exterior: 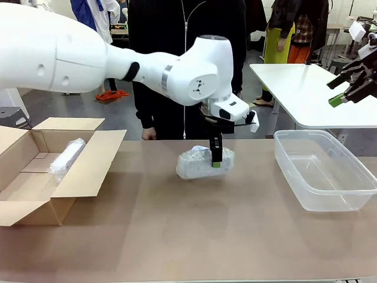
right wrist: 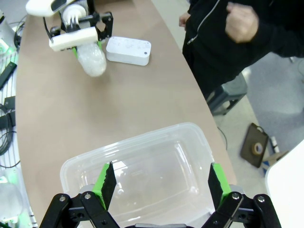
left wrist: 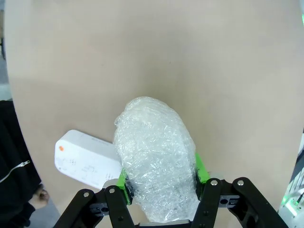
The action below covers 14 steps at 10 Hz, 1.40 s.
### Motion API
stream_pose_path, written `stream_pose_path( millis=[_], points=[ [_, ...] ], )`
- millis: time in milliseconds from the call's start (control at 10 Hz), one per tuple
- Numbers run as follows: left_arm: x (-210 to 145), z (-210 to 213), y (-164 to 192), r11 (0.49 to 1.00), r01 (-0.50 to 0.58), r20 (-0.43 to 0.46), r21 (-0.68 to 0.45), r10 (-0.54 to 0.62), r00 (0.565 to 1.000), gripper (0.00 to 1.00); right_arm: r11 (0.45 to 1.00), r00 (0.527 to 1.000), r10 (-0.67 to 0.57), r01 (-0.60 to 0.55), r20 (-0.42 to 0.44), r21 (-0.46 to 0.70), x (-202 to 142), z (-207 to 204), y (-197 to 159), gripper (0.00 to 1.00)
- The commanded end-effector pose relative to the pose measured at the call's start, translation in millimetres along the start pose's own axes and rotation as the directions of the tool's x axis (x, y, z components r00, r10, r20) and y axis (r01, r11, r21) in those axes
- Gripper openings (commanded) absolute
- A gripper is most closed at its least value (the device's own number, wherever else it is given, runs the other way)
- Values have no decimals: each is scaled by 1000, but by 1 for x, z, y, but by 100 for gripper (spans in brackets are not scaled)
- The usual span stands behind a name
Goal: Separate and place wrapped and unwrapped clocks.
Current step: Pick up the Digital clock indicated by the person.
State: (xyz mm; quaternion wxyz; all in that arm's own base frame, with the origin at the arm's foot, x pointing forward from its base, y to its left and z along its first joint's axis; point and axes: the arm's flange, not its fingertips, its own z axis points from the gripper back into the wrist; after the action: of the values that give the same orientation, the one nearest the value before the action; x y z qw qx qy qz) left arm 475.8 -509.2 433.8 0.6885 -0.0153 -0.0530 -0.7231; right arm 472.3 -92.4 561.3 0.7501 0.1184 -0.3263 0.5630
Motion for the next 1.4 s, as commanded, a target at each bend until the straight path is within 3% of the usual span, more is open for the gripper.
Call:
stream_pose_path(
  millis=[0, 200, 300, 400, 500, 600, 700, 800, 900, 1000, 1300],
  points=[
    [-31, 24, -15, 998, 59, 31, -21, -58, 998, 0, 1000, 1000, 0, 0, 16, 5, 0, -1, 0, 100],
    [-52, 52, -22, 994, 101, 35, -33, -100, 994, 0, 1000, 1000, 0, 0, 16, 5, 0, -1, 0, 100],
    [-60, 62, -25, 993, 115, 37, -35, -114, 993, 37, 1000, 1000, 0, 0, 16, 5, 0, -1, 0, 100],
    [-66, 69, -27, 991, 128, 37, -30, -127, 991, 37, 1000, 1000, 0, 0, 16, 5, 0, -1, 0, 100],
    [-70, 72, -29, 989, 148, 24, -27, -147, 989, 18, 1000, 1000, 0, 0, 16, 5, 0, -1, 0, 100],
    [-74, 73, -32, 986, 166, 23, -26, -166, 986, 37, 1000, 1000, 0, 0, 16, 5, 0, -1, 0, 100],
    [-77, 75, -34, 985, 172, 25, -22, -171, 985, 0, 1000, 1000, 0, 0, 16, 5, 0, -1, 0, 100],
    [-79, 76, -35, 986, 165, 33, -7, -165, 986, 18, 1000, 1000, 0, 0, 16, 5, 0, -1, 0, 100],
    [-81, 77, -36, 985, 170, 45, -2, -170, 984, 0, 1000, 1000, 0, 0, 16, 5, 0, -1, 0, 100],
    [-65, 75, -26, 989, 150, 1, -17, -150, 989, 1, 1000, 1000, 0, 0, 16, 5, 0, -1, 0, 100],
    [-65, 75, -26, 989, 150, 1, -17, -150, 989, 1, 1000, 1000, 0, 0, 16, 5, 0, -1, 0, 100]
  ],
)
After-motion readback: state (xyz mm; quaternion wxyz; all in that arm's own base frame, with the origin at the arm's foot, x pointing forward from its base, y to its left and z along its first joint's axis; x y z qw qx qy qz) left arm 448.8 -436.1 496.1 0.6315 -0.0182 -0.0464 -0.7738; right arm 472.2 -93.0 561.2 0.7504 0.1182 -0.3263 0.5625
